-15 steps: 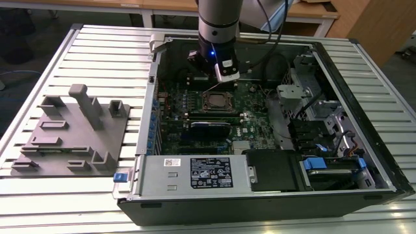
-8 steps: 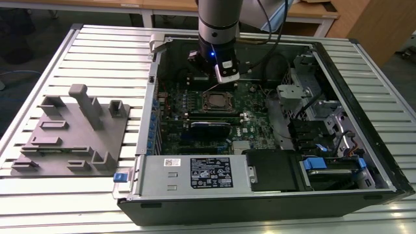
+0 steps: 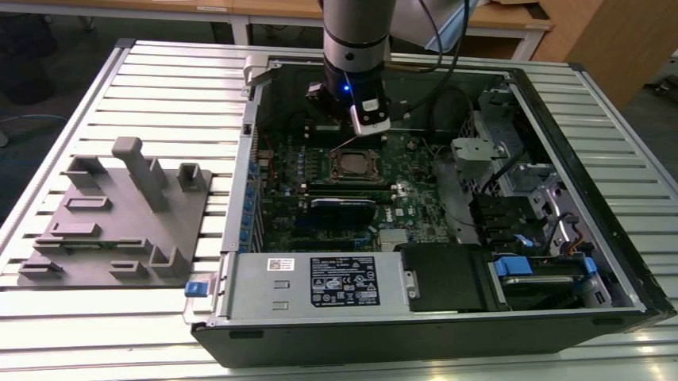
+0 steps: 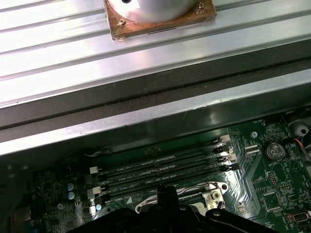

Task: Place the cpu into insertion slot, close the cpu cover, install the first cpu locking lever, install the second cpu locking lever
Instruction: 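Install the first cpu locking lever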

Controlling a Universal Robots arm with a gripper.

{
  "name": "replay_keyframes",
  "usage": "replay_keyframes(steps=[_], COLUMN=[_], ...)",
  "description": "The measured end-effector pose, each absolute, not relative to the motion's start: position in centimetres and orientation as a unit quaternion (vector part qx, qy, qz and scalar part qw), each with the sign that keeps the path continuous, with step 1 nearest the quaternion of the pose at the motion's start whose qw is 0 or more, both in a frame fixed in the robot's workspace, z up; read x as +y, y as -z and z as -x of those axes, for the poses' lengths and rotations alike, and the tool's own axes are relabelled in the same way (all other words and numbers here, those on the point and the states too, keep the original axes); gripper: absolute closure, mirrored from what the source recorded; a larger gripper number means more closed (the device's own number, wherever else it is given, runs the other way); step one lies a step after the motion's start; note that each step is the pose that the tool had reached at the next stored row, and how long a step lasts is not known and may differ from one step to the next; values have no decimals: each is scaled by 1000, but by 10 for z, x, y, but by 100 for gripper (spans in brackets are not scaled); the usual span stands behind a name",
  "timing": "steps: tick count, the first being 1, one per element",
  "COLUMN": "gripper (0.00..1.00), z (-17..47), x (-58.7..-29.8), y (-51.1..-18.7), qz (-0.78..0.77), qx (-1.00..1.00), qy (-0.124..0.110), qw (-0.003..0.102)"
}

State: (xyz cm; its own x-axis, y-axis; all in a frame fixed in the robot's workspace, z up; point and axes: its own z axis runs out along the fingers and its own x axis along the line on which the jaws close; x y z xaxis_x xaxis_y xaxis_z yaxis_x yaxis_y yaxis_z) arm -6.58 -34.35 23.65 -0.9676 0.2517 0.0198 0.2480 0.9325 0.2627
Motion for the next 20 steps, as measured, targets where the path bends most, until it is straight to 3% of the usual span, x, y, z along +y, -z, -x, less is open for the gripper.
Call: replay_keyframes(steps=[20], gripper=[89], z=[66], x=[-342], y=[-230], qz=[-172], qx=[977], qy=[-122], qw=[23])
